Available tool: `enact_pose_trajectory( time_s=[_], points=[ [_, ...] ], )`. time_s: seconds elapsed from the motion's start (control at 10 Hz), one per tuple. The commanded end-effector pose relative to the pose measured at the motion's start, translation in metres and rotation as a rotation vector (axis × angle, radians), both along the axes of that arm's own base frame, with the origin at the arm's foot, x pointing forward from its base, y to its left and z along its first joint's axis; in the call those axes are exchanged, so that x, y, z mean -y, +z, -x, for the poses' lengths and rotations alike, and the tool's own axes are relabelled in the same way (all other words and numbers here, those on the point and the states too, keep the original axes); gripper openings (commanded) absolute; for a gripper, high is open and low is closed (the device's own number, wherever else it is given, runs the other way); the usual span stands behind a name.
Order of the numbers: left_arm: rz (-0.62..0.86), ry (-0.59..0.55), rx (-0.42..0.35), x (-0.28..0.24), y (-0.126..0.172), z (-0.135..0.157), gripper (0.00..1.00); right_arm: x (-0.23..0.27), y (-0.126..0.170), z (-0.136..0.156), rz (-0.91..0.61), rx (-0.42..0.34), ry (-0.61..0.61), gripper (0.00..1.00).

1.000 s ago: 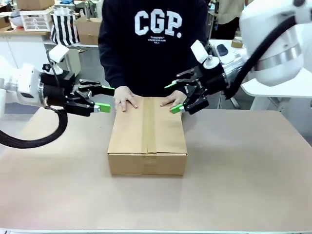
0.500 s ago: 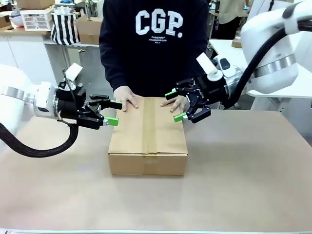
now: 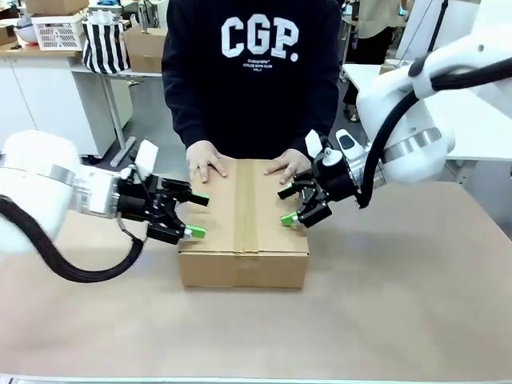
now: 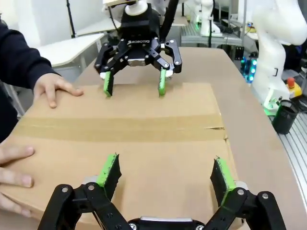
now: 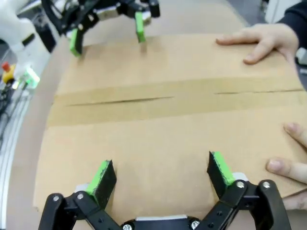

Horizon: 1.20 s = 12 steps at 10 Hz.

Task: Pack the gift set into the box.
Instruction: Press and hold the closed box until the human finishes sealing it.

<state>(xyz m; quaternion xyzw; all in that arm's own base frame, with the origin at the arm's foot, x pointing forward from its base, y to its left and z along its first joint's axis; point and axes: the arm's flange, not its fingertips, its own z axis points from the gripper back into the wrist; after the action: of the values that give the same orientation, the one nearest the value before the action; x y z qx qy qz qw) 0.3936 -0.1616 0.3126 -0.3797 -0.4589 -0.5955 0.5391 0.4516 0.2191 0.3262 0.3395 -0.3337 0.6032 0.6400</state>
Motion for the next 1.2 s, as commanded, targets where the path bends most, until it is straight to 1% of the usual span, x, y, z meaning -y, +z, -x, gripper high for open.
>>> enact_pose_trajectory(
  time_s=[0.0, 0.2, 0.3, 0.4, 0.5, 0.7, 0.8, 0.9, 1.0, 1.1],
  points=[
    [0.032, 0.019, 0.046, 0.012, -0.005, -0.007, 1.00, -0.010, -0.001, -0.004, -0.010, -0.030, -0.012, 1.00],
    [-0.008, 0.041, 0.047, 0.018, -0.016, -0.009, 1.00, -0.007, -0.002, -0.005, 0.007, -0.022, -0.016, 1.00],
    [-0.037, 0.059, 0.072, 0.020, -0.020, -0.011, 1.00, -0.008, -0.003, -0.004, -0.003, -0.028, -0.003, 1.00],
    [-0.050, 0.081, 0.075, 0.020, -0.022, -0.015, 1.00, -0.010, -0.003, -0.003, -0.045, -0.041, 0.030, 1.00],
    [-0.067, 0.158, 0.091, 0.020, -0.024, -0.020, 1.00, -0.009, -0.003, -0.004, -0.040, -0.026, 0.036, 1.00],
    [-0.077, 0.140, 0.045, 0.020, -0.026, -0.023, 1.00, -0.008, -0.005, -0.006, -0.010, -0.018, 0.032, 1.00],
    [-0.133, 0.106, -0.006, 0.021, -0.031, -0.023, 1.00, -0.007, 0.000, -0.001, -0.029, -0.028, 0.021, 1.00],
    [-0.173, 0.038, -0.067, 0.022, -0.037, -0.022, 1.00, -0.007, 0.000, -0.001, -0.029, -0.028, 0.021, 1.00],
    [-0.191, 0.028, -0.082, 0.022, -0.041, -0.021, 1.00, -0.007, 0.000, -0.001, -0.029, -0.028, 0.021, 1.00],
    [-0.228, 0.010, -0.144, 0.023, -0.042, -0.021, 1.00, -0.007, 0.000, -0.001, -0.029, -0.028, 0.021, 1.00]
  ],
)
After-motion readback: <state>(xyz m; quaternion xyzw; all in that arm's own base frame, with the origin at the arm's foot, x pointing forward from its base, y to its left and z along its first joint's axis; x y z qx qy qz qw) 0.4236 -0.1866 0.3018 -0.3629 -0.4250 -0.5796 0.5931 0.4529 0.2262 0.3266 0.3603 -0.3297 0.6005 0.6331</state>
